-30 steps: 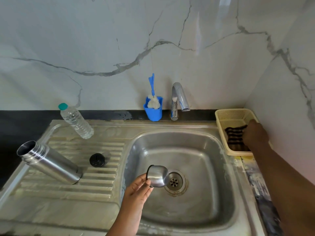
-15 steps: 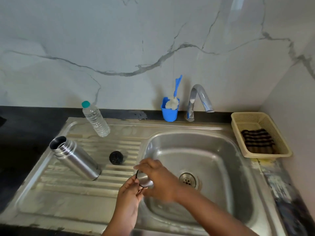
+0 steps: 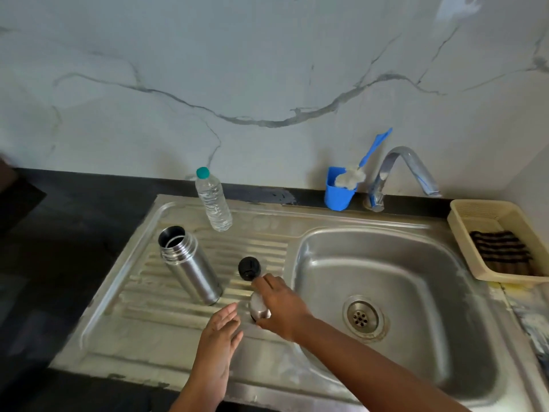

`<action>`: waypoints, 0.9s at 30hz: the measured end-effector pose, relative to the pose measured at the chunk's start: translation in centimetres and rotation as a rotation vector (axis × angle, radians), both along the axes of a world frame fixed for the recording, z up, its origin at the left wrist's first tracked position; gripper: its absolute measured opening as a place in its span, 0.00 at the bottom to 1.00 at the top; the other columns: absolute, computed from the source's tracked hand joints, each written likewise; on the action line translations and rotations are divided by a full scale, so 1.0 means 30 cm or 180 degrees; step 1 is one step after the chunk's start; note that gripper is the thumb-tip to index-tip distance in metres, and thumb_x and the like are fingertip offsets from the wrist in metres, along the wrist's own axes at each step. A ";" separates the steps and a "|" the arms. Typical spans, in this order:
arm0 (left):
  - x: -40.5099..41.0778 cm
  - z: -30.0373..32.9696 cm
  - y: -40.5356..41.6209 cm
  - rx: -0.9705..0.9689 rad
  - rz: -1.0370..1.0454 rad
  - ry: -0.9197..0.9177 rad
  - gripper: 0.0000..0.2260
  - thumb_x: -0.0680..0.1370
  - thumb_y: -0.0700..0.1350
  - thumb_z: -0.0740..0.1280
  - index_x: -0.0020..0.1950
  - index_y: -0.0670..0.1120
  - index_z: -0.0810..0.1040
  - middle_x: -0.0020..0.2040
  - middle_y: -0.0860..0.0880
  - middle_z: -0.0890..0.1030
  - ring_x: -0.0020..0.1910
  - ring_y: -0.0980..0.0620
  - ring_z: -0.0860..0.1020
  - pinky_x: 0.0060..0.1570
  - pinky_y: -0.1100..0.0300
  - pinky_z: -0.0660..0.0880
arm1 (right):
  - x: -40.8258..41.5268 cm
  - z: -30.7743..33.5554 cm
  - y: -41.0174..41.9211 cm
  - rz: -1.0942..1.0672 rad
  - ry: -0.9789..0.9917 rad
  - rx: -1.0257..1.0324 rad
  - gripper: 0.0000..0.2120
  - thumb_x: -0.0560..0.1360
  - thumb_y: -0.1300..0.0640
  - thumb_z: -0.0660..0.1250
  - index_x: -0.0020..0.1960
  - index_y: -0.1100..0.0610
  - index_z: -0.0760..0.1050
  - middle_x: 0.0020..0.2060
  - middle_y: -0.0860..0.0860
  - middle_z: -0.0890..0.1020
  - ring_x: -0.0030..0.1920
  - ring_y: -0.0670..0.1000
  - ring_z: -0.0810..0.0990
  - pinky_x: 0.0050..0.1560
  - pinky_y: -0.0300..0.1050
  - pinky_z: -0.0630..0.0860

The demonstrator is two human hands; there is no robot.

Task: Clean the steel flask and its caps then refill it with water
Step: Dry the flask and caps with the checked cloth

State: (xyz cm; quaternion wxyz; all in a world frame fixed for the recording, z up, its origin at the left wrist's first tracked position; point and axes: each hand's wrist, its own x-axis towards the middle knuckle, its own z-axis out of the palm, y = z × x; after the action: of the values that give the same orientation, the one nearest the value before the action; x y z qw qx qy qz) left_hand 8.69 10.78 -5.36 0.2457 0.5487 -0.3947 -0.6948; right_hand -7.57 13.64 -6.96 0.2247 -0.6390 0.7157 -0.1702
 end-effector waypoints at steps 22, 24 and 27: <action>0.229 0.119 -0.395 -0.2029 -0.0845 -0.0391 0.34 0.65 0.43 0.82 0.67 0.50 0.73 0.59 0.53 0.82 0.58 0.54 0.81 0.63 0.47 0.76 | 0.240 0.205 -0.277 -0.0587 -0.1340 -0.0378 0.30 0.71 0.55 0.76 0.68 0.56 0.66 0.60 0.54 0.79 0.59 0.55 0.79 0.60 0.56 0.77; 0.268 0.143 -0.377 -0.1991 -0.0838 -0.0277 0.34 0.64 0.41 0.81 0.68 0.50 0.73 0.59 0.52 0.83 0.56 0.55 0.82 0.61 0.51 0.77 | 0.265 0.222 -0.256 -0.0531 -0.1359 -0.0488 0.30 0.71 0.55 0.77 0.68 0.56 0.67 0.59 0.53 0.80 0.57 0.54 0.79 0.58 0.53 0.78; 0.354 0.175 -0.348 -0.1934 -0.0946 -0.0314 0.36 0.61 0.45 0.82 0.67 0.55 0.74 0.58 0.55 0.83 0.56 0.56 0.82 0.57 0.56 0.78 | 0.315 0.240 -0.214 -0.0381 -0.1337 -0.0549 0.31 0.70 0.52 0.77 0.67 0.56 0.68 0.58 0.53 0.80 0.54 0.52 0.80 0.54 0.50 0.80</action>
State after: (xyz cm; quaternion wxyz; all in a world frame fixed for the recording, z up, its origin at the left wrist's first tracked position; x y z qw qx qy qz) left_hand 19.32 0.34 -0.13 0.2746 0.4198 -0.6708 -0.5463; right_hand 1.87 7.22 0.23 0.3028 -0.5629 0.6726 -0.3730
